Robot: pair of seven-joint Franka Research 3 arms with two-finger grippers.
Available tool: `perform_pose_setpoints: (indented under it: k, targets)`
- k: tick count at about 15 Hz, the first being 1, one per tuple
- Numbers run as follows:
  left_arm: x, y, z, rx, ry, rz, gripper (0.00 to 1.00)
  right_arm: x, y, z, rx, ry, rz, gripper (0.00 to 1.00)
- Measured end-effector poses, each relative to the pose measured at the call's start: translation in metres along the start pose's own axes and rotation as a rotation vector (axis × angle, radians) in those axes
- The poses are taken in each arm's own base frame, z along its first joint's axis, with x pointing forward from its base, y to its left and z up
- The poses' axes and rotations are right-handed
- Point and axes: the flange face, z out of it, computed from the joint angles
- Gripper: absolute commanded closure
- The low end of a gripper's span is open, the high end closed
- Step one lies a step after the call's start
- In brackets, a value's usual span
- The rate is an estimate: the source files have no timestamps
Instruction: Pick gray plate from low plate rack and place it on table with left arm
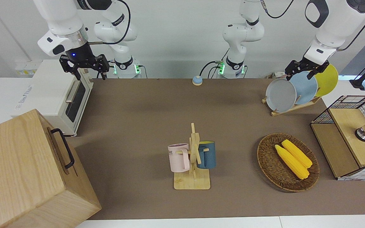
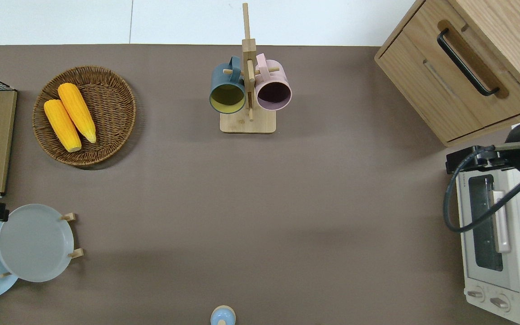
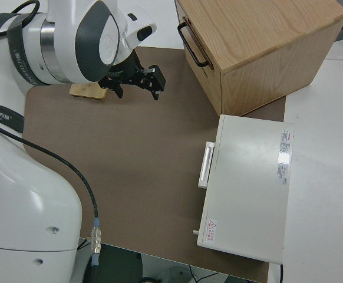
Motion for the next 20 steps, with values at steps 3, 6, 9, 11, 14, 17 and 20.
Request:
perform_pose_setpoints:
  k: [3,6,9,11,14,17,20]
  targets:
    - [-0.006,0.000,0.017,0.023,0.012,0.007,0.00,0.000,0.000,0.000,0.000,0.000,0.000,0.017]
    - [-0.016,0.000,0.040,0.026,0.024,0.010,0.00,0.000,0.000,0.000,0.000,0.000,0.000,0.017]
    - [-0.024,-0.007,0.055,0.042,0.030,0.003,0.00,0.000,0.000,0.000,0.000,0.000,0.000,0.017]
    - [-0.027,-0.014,0.064,0.045,0.032,-0.009,0.00,0.000,0.000,0.000,0.000,0.000,0.000,0.017]
    - [-0.031,-0.020,0.082,0.043,0.034,-0.021,0.00,0.000,0.000,0.000,0.000,0.000,0.000,0.017]
    - [-0.032,-0.018,0.100,0.041,0.033,-0.018,0.00,0.000,0.000,0.000,0.000,0.000,0.000,0.017]
    - [-0.034,-0.017,0.117,0.040,0.042,-0.016,0.00,0.000,0.000,0.000,0.000,0.000,0.000,0.017]
